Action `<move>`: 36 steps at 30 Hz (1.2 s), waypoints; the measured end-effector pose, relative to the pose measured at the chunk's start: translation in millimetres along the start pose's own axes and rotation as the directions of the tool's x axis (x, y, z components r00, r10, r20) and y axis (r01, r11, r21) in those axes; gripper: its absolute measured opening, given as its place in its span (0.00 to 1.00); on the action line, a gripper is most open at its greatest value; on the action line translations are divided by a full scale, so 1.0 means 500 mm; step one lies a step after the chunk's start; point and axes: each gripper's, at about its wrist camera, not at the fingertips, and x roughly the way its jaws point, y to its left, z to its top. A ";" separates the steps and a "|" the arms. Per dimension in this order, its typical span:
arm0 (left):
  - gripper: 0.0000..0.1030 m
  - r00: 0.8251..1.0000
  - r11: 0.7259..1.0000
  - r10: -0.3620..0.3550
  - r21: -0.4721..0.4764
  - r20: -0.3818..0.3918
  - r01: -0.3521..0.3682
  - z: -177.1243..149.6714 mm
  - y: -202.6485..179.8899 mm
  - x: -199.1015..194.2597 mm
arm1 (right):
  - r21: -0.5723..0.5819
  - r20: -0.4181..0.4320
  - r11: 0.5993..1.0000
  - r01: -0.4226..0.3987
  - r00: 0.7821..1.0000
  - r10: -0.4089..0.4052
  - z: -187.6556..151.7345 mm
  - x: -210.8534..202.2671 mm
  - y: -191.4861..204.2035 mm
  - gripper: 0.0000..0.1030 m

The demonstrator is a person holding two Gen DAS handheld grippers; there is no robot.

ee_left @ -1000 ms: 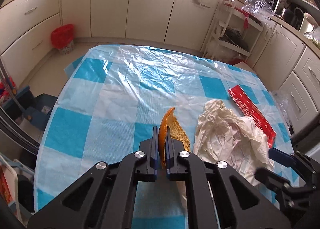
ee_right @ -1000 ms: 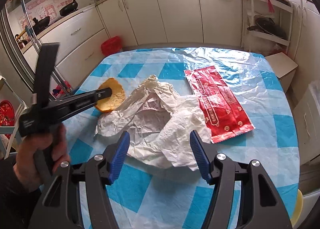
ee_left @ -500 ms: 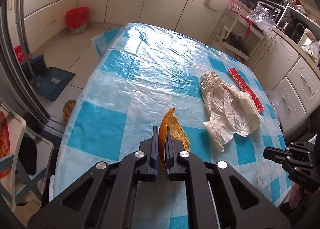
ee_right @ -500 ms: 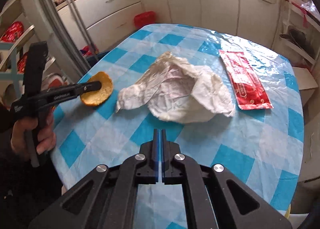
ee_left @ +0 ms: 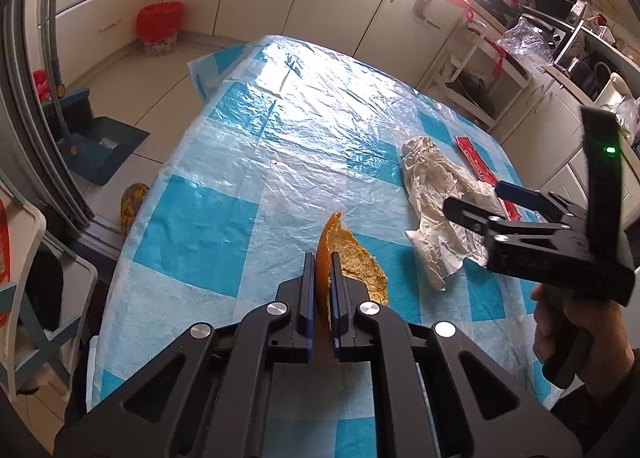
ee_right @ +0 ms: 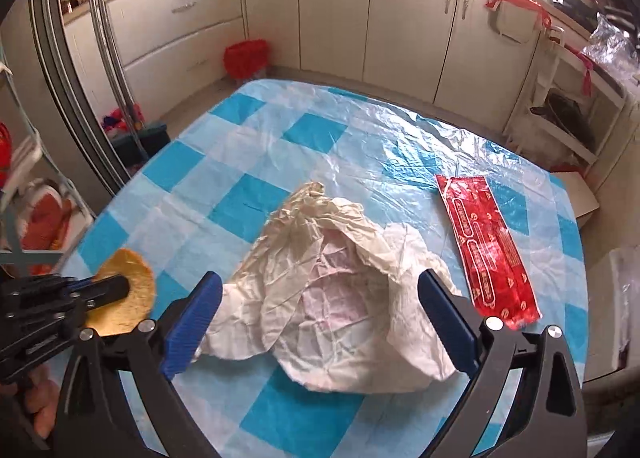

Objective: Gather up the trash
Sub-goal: 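Grasp the large crumpled tissue with the right gripper and lift it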

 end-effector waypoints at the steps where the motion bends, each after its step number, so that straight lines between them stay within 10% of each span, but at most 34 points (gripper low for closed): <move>1: 0.05 1.000 1.000 0.001 0.005 0.000 -0.001 0.001 -0.002 0.000 | 0.003 -0.031 1.000 0.000 1.000 0.001 -0.007 0.018 -0.010 0.92; 3: 0.05 1.000 1.000 0.001 0.009 0.002 -0.001 0.001 -0.005 0.000 | 0.068 -0.026 0.995 -0.067 0.997 0.069 -0.022 0.033 -0.041 0.83; 6: 0.05 1.000 1.000 0.001 0.008 0.003 -0.001 0.001 -0.006 0.001 | 0.116 -0.028 0.986 -0.122 0.992 0.126 -0.020 0.008 -0.080 0.26; 10: 0.05 1.000 1.000 0.003 0.008 0.005 -0.003 0.002 -0.008 0.002 | 0.207 0.012 0.932 -0.297 0.954 0.301 -0.042 -0.035 -0.132 0.16; 15: 0.05 1.000 1.000 0.009 0.009 0.007 -0.009 0.001 -0.011 0.001 | 0.346 0.120 0.713 -0.610 0.783 0.611 -0.089 -0.095 -0.191 0.16; 17: 0.05 1.000 1.000 0.012 0.010 0.008 -0.012 0.001 -0.011 0.001 | 0.373 0.136 0.670 -0.641 0.752 0.644 -0.108 -0.108 -0.208 0.21; 22: 0.05 1.000 1.000 0.013 0.010 0.007 -0.014 0.002 -0.011 0.002 | 0.335 -0.027 0.780 -0.529 0.822 0.569 -0.147 -0.099 -0.200 0.31; 26: 0.05 1.000 1.000 0.013 0.010 0.008 -0.013 0.002 -0.010 0.002 | 0.260 -0.043 0.842 -0.472 0.866 0.499 -0.162 -0.122 -0.188 0.74; 36: 0.05 1.000 1.000 0.011 0.008 0.007 -0.011 0.001 -0.009 0.002 | 0.421 0.125 0.815 -0.399 0.915 0.383 -0.124 -0.163 -0.285 0.74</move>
